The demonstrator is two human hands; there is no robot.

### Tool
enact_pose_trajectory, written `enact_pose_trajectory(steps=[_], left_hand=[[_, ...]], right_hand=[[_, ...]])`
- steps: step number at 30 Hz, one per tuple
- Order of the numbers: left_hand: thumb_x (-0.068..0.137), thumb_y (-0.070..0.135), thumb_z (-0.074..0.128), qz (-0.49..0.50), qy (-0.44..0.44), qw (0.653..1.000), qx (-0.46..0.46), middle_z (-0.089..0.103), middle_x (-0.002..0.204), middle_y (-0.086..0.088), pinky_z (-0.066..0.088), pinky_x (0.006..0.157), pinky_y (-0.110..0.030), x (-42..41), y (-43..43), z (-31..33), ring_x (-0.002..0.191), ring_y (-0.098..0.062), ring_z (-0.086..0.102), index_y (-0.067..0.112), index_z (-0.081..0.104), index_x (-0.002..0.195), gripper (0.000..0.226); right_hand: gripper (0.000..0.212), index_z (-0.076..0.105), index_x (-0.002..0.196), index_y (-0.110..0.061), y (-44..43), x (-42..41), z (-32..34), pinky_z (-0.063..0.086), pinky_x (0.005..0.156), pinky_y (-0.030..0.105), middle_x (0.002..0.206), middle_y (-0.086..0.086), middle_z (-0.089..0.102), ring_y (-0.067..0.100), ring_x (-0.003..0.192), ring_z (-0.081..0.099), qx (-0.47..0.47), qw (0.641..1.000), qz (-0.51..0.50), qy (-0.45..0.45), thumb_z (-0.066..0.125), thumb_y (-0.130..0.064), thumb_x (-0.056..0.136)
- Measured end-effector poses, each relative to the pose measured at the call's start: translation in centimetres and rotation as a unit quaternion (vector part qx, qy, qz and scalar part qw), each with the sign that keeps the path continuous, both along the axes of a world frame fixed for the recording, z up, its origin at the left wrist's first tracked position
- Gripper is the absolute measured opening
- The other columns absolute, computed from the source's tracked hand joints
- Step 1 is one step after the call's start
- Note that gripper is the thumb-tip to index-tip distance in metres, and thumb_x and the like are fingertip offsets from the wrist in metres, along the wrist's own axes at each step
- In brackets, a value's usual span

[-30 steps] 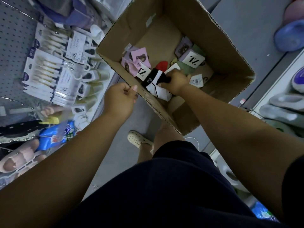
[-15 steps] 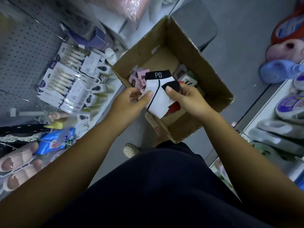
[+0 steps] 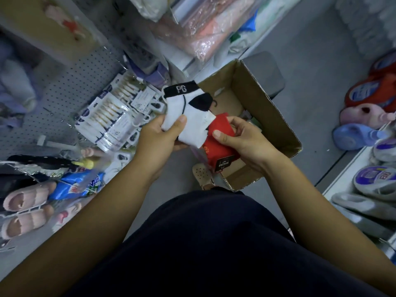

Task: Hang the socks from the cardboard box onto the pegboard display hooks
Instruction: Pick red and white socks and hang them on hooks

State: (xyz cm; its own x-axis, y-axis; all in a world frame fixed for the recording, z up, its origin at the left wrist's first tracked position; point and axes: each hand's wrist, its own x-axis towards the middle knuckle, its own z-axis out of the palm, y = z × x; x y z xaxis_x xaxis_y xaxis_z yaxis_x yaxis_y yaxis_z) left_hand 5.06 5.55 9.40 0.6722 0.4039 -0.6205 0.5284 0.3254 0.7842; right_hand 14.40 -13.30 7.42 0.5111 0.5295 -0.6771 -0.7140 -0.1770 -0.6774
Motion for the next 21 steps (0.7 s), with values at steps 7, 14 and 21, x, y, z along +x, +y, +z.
enact_pose_trajectory(steps=[7,14,21], left_hand=[[0.096,0.026,0.069,0.151,-0.016,0.988,-0.038,0.078,0.106,-0.001,0.058,0.064,-0.024,-8.3,3.9,2.1,0.086,-0.015,0.075,0.021,0.071,0.114,0.019],[0.097,0.026,0.067,0.237,-0.046,0.969,-0.059,0.078,0.096,0.002,0.048,0.049,-0.019,-18.3,6.2,4.6,0.070,-0.012,0.068,0.025,0.070,0.117,0.020],[0.101,0.029,0.061,0.264,-0.123,0.955,-0.062,0.075,0.092,-0.001,0.050,0.050,-0.021,-26.8,7.8,7.8,0.061,-0.011,0.067,0.018,0.068,0.120,0.024]], right_hand=[[0.058,0.052,0.136,-0.005,3.3,-4.5,2.0,0.063,0.083,0.037,0.115,0.014,0.072,0.033,0.104,0.072,0.013,1.000,0.014,-0.016,0.076,-0.004,0.083],[0.068,0.050,0.138,-0.008,8.0,-11.9,5.4,0.059,0.091,0.040,0.125,0.020,0.069,0.033,0.112,0.070,0.079,0.991,0.108,-0.026,0.079,-0.011,0.077],[0.066,0.059,0.131,-0.012,13.9,-21.0,8.4,0.059,0.092,0.038,0.118,0.010,0.075,0.025,0.105,0.074,0.051,0.985,0.150,-0.071,0.081,-0.034,0.074]])
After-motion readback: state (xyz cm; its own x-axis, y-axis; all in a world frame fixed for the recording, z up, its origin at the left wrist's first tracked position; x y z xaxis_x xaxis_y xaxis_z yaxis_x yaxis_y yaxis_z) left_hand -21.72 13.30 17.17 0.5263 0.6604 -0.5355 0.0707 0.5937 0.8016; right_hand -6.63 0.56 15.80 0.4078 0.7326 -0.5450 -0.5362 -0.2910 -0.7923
